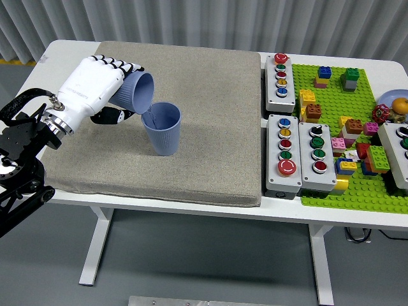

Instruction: Pick cup pour cup place

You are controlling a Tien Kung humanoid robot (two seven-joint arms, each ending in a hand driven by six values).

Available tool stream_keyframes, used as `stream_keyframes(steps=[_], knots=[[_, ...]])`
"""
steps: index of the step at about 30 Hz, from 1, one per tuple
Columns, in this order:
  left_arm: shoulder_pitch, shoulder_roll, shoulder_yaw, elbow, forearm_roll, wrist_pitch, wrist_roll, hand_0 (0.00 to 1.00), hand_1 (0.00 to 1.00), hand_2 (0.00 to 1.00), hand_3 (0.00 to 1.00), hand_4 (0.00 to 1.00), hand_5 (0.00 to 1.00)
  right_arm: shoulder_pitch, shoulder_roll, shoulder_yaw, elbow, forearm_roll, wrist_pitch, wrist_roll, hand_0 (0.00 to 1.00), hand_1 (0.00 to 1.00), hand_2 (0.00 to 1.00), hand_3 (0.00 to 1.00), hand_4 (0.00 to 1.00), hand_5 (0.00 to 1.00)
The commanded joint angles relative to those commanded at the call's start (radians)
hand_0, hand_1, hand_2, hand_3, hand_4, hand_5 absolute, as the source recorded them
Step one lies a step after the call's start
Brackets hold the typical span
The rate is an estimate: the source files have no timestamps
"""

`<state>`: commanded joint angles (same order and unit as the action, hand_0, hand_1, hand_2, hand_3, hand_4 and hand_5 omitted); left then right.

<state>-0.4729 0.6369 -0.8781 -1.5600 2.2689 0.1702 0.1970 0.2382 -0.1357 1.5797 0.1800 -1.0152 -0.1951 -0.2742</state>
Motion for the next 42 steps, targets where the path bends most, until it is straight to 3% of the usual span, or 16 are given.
stream_keyframes(steps=[17,42], knots=[[-0.004,0.013,0.018,-0.015,0.000,-0.001,0.003,0.613,0.597,0.641,0.588,0.717,0.099,-0.005,0.002,0.006,0.000,-0.019,0.003,-0.004,0.709,0.649,0.611,0.574,0.002,0.067],[-0.002,0.006,0.016,-0.024,0.000,0.014,0.004,0.613,0.595,0.642,0.588,0.717,0.107,0.002,0.003,0.010,0.000,-0.023,0.002,-0.004,0.709,0.649,0.611,0.574,0.002,0.063]])
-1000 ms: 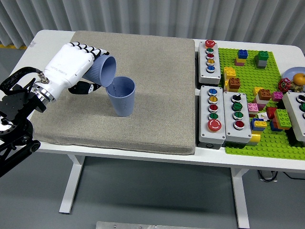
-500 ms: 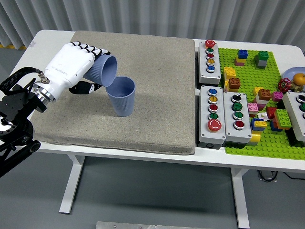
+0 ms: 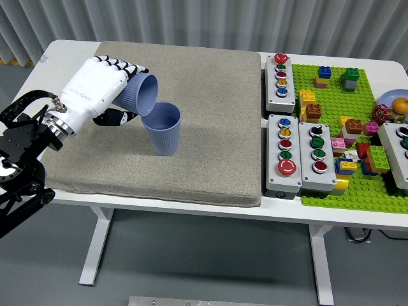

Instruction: Pick cup pour cup place

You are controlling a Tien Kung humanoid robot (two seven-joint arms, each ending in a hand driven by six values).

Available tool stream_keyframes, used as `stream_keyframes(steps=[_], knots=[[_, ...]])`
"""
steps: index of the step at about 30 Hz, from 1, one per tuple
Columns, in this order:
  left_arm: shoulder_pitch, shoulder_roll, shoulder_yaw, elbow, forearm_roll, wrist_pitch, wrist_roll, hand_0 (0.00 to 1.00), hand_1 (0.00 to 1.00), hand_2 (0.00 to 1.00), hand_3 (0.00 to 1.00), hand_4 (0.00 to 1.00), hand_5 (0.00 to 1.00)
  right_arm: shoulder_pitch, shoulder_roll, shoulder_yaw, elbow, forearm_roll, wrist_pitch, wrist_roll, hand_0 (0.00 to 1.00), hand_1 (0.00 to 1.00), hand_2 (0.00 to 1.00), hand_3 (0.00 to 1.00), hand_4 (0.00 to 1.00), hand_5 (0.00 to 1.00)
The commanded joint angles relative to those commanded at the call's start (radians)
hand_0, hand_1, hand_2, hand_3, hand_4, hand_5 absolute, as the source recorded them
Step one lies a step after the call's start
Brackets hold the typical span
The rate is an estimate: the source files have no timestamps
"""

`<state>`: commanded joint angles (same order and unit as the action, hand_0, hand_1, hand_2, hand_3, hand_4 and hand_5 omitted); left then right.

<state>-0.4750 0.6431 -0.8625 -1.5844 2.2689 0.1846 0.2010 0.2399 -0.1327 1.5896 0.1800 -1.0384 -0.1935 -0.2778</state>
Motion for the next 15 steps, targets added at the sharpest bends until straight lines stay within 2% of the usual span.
stream_keyframes(steps=[2,4,7,10,12,15], knots=[[0.003,-0.005,-0.006,0.015,-0.033,0.021,-0.011,0.611,0.595,0.640,0.588,0.716,0.107,0.000,0.000,0.000,0.000,0.000,-0.001,0.000,0.709,0.649,0.611,0.574,0.002,0.065],[0.008,-0.013,-0.016,0.038,-0.115,0.064,-0.029,0.611,0.595,0.640,0.588,0.716,0.107,0.001,0.000,-0.001,0.000,0.002,-0.001,0.000,0.709,0.649,0.611,0.574,0.002,0.065],[0.020,-0.036,-0.045,0.083,-0.245,0.145,-0.083,0.608,0.587,0.637,0.589,0.716,0.107,0.000,0.001,-0.001,0.000,0.001,-0.001,0.000,0.709,0.648,0.611,0.574,0.002,0.064],[0.029,-0.060,-0.065,0.114,-0.368,0.210,-0.142,0.608,0.587,0.637,0.589,0.716,0.107,-0.001,0.002,0.001,0.000,-0.003,-0.001,-0.001,0.709,0.648,0.611,0.574,0.002,0.064],[0.036,-0.081,-0.074,0.136,-0.453,0.243,-0.202,0.608,0.587,0.637,0.589,0.716,0.107,-0.002,0.003,0.002,0.000,-0.006,-0.001,-0.002,0.709,0.648,0.611,0.574,0.002,0.064],[0.043,-0.112,-0.086,0.168,-0.576,0.262,-0.285,0.606,0.586,0.637,0.588,0.718,0.108,-0.004,0.004,0.003,0.000,-0.009,-0.001,-0.003,0.709,0.648,0.611,0.574,0.002,0.065]])
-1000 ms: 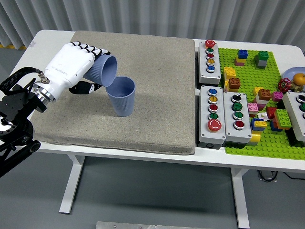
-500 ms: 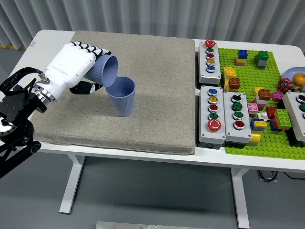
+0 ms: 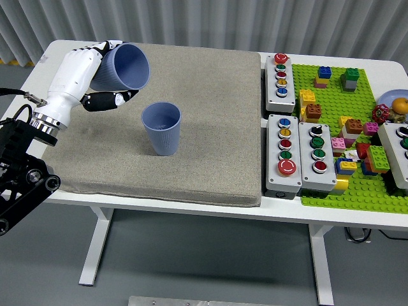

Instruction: Pick cup pour cup place

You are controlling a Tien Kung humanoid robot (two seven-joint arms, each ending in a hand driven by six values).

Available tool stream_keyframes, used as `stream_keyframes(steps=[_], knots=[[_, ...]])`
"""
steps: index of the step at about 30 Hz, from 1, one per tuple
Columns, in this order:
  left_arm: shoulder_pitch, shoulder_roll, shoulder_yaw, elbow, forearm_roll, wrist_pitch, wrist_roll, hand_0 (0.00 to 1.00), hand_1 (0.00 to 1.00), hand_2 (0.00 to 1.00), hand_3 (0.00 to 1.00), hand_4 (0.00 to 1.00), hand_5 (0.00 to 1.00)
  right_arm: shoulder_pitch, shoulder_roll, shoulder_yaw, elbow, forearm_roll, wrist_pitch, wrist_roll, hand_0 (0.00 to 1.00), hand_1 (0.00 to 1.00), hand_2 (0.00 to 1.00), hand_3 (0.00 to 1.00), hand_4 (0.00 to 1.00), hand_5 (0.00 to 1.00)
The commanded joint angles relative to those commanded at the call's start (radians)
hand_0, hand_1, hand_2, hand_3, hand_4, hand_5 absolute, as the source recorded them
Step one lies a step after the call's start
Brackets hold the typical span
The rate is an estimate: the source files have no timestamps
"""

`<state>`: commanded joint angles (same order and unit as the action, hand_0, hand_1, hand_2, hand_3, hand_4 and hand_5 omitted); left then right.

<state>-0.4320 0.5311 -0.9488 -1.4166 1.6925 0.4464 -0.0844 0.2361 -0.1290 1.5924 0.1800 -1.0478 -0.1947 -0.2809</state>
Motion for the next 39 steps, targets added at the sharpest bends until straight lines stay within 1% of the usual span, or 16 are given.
stream_keyframes(steps=[2,3,4,6,7,8,9,12,14,19,24,28,32,34,38,39], knots=[[0.008,-0.027,-0.015,0.024,-0.085,-0.001,-0.065,0.606,0.586,0.637,0.588,0.718,0.108,-0.002,0.001,0.002,0.000,-0.004,0.000,-0.001,0.709,0.648,0.611,0.574,0.002,0.065],[0.017,-0.050,-0.029,0.043,-0.124,-0.013,-0.104,0.606,0.586,0.637,0.588,0.718,0.108,-0.004,0.002,0.002,0.000,-0.005,-0.001,-0.001,0.709,0.648,0.611,0.574,0.002,0.065],[0.020,-0.060,-0.034,0.050,-0.169,-0.017,-0.138,0.610,0.587,0.641,0.589,0.719,0.112,-0.004,0.002,0.002,0.000,-0.005,-0.001,-0.001,0.709,0.648,0.611,0.575,0.002,0.065],[0.033,-0.090,-0.051,0.074,-0.254,-0.032,-0.189,0.610,0.587,0.641,0.589,0.719,0.112,-0.007,0.004,0.002,0.000,-0.005,-0.002,-0.001,0.709,0.648,0.611,0.575,0.002,0.065],[0.037,-0.098,-0.056,0.081,-0.292,-0.033,-0.201,0.610,0.587,0.641,0.589,0.719,0.112,-0.008,0.004,0.002,0.000,-0.004,-0.003,-0.001,0.709,0.648,0.611,0.575,0.002,0.065],[0.045,-0.114,-0.067,0.098,-0.338,-0.030,-0.208,0.610,0.587,0.641,0.589,0.719,0.112,-0.010,0.005,0.002,0.000,-0.003,-0.004,0.000,0.709,0.648,0.611,0.575,0.002,0.065],[0.052,-0.124,-0.073,0.110,-0.377,-0.026,-0.215,0.610,0.587,0.641,0.589,0.719,0.112,-0.012,0.006,0.001,0.000,0.001,-0.006,0.001,0.709,0.648,0.611,0.575,0.002,0.065],[0.069,-0.143,-0.083,0.138,-0.507,-0.022,-0.221,0.614,0.592,0.645,0.588,0.721,0.114,-0.017,0.011,-0.002,0.000,0.013,-0.016,0.005,0.709,0.648,0.611,0.576,0.002,0.063],[0.079,-0.151,-0.087,0.152,-0.591,-0.014,-0.221,0.614,0.592,0.645,0.588,0.721,0.114,-0.020,0.013,0.001,0.000,0.015,-0.019,0.006,0.709,0.648,0.611,0.576,0.002,0.063],[0.087,-0.153,-0.091,0.167,-0.800,-0.008,-0.219,0.614,0.593,0.647,0.588,0.725,0.120,-0.019,0.013,0.004,0.000,0.009,-0.018,0.006,0.709,0.648,0.611,0.577,0.002,0.062],[0.080,-0.152,-0.100,0.175,-0.990,-0.014,-0.206,0.614,0.595,0.651,0.588,0.727,0.122,-0.015,0.011,0.002,0.000,0.017,-0.020,0.009,0.709,0.648,0.611,0.577,0.002,0.062],[0.074,-0.152,-0.095,0.189,-1.026,-0.016,-0.215,0.615,0.596,0.650,0.588,0.729,0.126,-0.012,0.011,0.002,0.000,0.017,-0.020,0.009,0.709,0.648,0.611,0.577,0.002,0.063],[0.071,-0.157,-0.089,0.207,-1.023,-0.015,-0.220,0.615,0.596,0.650,0.588,0.729,0.126,-0.008,0.012,0.002,0.000,0.017,-0.021,0.008,0.709,0.648,0.611,0.577,0.002,0.063],[0.074,-0.162,-0.089,0.213,-0.967,-0.004,-0.210,0.621,0.598,0.654,0.593,0.730,0.138,-0.007,0.013,0.003,0.000,0.015,-0.020,0.007,0.709,0.647,0.610,0.578,0.002,0.067],[0.078,-0.170,-0.086,0.216,-0.913,0.011,-0.211,0.621,0.598,0.654,0.593,0.730,0.138,-0.008,0.014,0.003,0.000,0.013,-0.020,0.006,0.709,0.647,0.610,0.578,0.002,0.067],[0.079,-0.175,-0.083,0.221,-0.899,0.017,-0.220,0.621,0.598,0.654,0.593,0.730,0.138,-0.008,0.014,0.003,0.000,0.013,-0.021,0.005,0.709,0.647,0.610,0.578,0.002,0.067]])
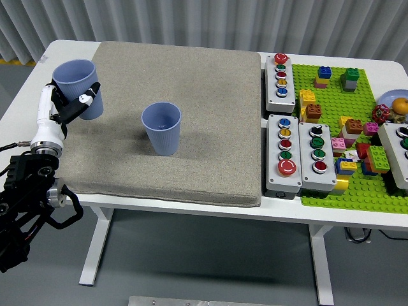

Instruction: Pick cup pour cup place

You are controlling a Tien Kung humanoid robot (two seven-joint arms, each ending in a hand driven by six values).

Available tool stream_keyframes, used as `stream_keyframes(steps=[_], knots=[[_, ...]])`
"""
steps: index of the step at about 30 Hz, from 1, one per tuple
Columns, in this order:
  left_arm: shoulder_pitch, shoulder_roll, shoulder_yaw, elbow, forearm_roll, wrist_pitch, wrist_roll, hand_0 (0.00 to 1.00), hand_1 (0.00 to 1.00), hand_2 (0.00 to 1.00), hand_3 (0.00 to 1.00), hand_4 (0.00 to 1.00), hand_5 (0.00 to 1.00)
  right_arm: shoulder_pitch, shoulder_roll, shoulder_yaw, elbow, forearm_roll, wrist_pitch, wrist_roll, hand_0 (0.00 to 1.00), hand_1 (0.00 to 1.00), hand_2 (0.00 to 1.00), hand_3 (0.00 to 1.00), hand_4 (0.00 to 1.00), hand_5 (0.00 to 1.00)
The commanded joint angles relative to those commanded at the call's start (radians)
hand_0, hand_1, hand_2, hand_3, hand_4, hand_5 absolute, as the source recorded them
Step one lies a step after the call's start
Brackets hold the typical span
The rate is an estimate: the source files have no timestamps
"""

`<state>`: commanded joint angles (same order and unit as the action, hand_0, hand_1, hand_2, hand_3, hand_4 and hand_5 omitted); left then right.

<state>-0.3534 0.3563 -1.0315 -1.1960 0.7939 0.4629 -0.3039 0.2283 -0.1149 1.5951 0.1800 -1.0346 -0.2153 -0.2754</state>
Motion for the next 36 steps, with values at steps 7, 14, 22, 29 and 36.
stream_keyframes(steps=[7,14,22,29,36], knots=[[-0.003,-0.027,0.017,0.041,0.005,0.021,-0.067,0.635,0.621,0.673,0.600,0.743,0.162,-0.002,0.001,-0.003,0.000,0.015,0.000,0.001,0.709,0.647,0.607,0.579,0.002,0.075],[-0.005,-0.031,0.026,0.065,0.023,0.024,-0.077,0.638,0.624,0.677,0.600,0.740,0.153,-0.004,-0.001,-0.014,0.000,0.035,0.005,0.006,0.709,0.647,0.608,0.581,0.002,0.077],[0.008,-0.048,0.054,0.104,0.002,0.008,-0.116,0.646,0.632,0.684,0.605,0.746,0.166,-0.005,0.000,-0.008,0.000,0.025,0.006,0.007,0.709,0.647,0.608,0.581,0.002,0.076],[0.023,-0.064,0.073,0.126,-0.026,0.002,-0.149,0.654,0.641,0.693,0.609,0.755,0.178,-0.007,0.000,-0.006,0.000,0.023,0.006,0.008,0.709,0.647,0.608,0.580,0.002,0.080],[0.025,-0.056,0.101,0.129,-0.051,0.010,-0.174,0.664,0.646,0.704,0.620,0.765,0.199,-0.007,0.002,-0.003,0.000,0.018,0.008,0.005,0.709,0.647,0.608,0.580,0.002,0.091]])
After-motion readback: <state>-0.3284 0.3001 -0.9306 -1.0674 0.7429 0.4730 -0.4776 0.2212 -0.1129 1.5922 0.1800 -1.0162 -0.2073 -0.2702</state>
